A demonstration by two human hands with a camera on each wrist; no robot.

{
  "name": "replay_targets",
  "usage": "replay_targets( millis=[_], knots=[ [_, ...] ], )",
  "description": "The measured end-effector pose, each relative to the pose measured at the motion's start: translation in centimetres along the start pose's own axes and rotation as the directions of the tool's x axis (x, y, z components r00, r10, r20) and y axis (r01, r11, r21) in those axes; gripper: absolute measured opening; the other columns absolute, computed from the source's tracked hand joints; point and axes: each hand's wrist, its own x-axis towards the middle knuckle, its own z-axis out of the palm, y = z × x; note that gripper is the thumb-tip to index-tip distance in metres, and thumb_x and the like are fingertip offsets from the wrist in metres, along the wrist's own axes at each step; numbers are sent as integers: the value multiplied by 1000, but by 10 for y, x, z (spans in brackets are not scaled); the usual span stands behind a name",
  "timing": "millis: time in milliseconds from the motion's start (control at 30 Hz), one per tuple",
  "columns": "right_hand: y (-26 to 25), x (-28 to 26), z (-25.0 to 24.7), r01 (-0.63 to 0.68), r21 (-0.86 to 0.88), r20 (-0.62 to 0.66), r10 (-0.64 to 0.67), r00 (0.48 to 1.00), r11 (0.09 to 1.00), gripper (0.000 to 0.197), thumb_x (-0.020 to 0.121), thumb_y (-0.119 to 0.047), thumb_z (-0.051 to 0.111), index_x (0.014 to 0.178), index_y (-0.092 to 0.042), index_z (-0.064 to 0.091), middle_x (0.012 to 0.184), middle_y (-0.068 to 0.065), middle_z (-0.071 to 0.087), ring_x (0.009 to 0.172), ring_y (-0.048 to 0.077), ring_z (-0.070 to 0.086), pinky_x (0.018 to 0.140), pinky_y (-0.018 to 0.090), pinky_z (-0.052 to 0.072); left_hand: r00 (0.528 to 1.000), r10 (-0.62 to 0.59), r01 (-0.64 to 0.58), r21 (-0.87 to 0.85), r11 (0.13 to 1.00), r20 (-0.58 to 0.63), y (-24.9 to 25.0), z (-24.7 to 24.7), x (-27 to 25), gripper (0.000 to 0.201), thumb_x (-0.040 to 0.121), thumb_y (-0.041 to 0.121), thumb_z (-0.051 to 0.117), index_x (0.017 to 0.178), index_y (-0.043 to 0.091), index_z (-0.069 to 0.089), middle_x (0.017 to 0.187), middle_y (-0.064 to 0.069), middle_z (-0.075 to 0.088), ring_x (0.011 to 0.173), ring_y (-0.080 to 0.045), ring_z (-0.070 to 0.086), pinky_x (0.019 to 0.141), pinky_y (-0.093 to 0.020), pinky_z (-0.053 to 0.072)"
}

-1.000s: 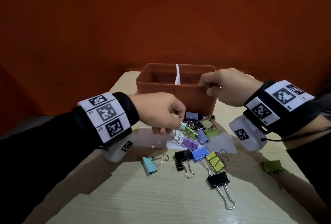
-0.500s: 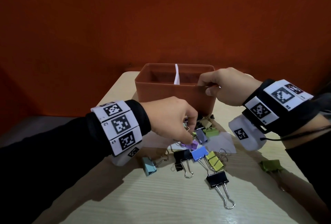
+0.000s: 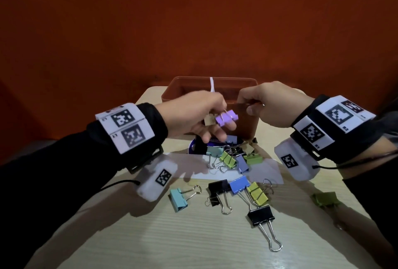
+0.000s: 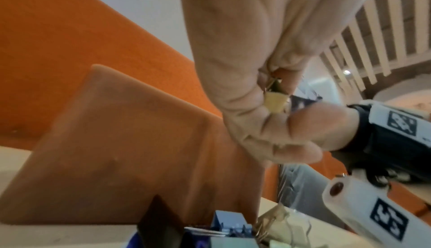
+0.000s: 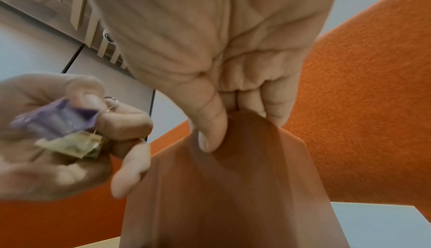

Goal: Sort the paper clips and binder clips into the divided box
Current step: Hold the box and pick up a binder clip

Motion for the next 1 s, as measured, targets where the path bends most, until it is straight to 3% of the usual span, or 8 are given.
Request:
replay_targets(
  millis=[233, 333, 433, 600, 667, 733, 867, 1000],
  knots=[
    [0, 1, 0, 0, -11, 7, 0, 1000, 1000, 25, 94, -16, 52, 115, -28, 57, 107, 0, 59, 88, 16, 45, 52, 16, 26, 997, -45, 23, -283, 959, -70, 26, -29, 8, 14, 96, 11, 43, 109, 9, 49, 79, -11, 59, 53, -12, 52, 37, -16, 40],
    [-1, 0, 0, 14, -24, 5, -14, 1000, 1000, 24, 94, -14, 51, 113, -26, 59, 107, 0, 61, 88, 15, 45, 54, 26, 27, 988, -71, 44, -190, 981, -134, 34, -32, 20, 27, 96, 15, 52, 121, 5, 53, 84, -8, 56, 60, -11, 53, 41, -14, 43],
    [0, 0, 0, 23, -25, 1, -23, 1000, 999, 23, 94, -14, 50, 113, -26, 58, 106, 1, 61, 87, 16, 45, 51, 12, 24, 978, -98, 78, -111, 991, -185, 38, -27, 32, 38, 94, 14, 59, 127, -2, 51, 99, -10, 53, 69, -12, 57, 51, -16, 51],
    [0, 0, 0, 13, -25, 1, -13, 1000, 1000, 24, 95, -16, 50, 115, -28, 57, 105, -1, 59, 87, 15, 44, 52, 12, 24, 981, -137, 113, -171, 979, -136, 36, -26, 37, 17, 89, 0, 60, 104, 5, 56, 119, -15, 47, 111, -26, 58, 80, -30, 59],
    [0, 0, 1, 16, -20, 1, -16, 1000, 1000, 24, 95, -15, 50, 114, -28, 57, 105, -1, 59, 88, 15, 44, 52, 11, 24, 984, -117, 99, -135, 986, -135, 34, -28, 37, 39, 87, -7, 56, 124, 6, 51, 120, -15, 47, 117, -28, 56, 82, -28, 57],
    [0, 0, 0, 15, -19, 2, -15, 1000, 1000, 25, 95, -15, 51, 115, -29, 57, 103, -2, 57, 87, 14, 43, 52, 13, 24, 986, -71, 57, -95, 994, -152, 32, -28, 35, 50, 86, -10, 55, 133, 6, 47, 120, -15, 50, 112, -28, 60, 76, -25, 58],
    [0, -1, 0, 10, -39, 9, -10, 1000, 999, 27, 95, -16, 51, 118, -29, 56, 106, -2, 58, 89, 15, 44, 56, 26, 28, 978, 141, -122, 124, 985, -154, 30, -19, 26, 20, 86, -3, 63, 102, 7, 62, 86, -7, 65, 72, -13, 65, 55, -20, 54],
    [0, 1, 0, 14, -12, 11, -13, 1000, 1000, 26, 95, -16, 52, 116, -30, 57, 103, -3, 57, 89, 15, 45, 53, 13, 25, 988, 147, -143, 573, 807, 39, 15, -5, 17, 3, 84, 12, 71, 86, 13, 71, 74, -4, 70, 58, -6, 61, 49, -19, 49]
  ],
)
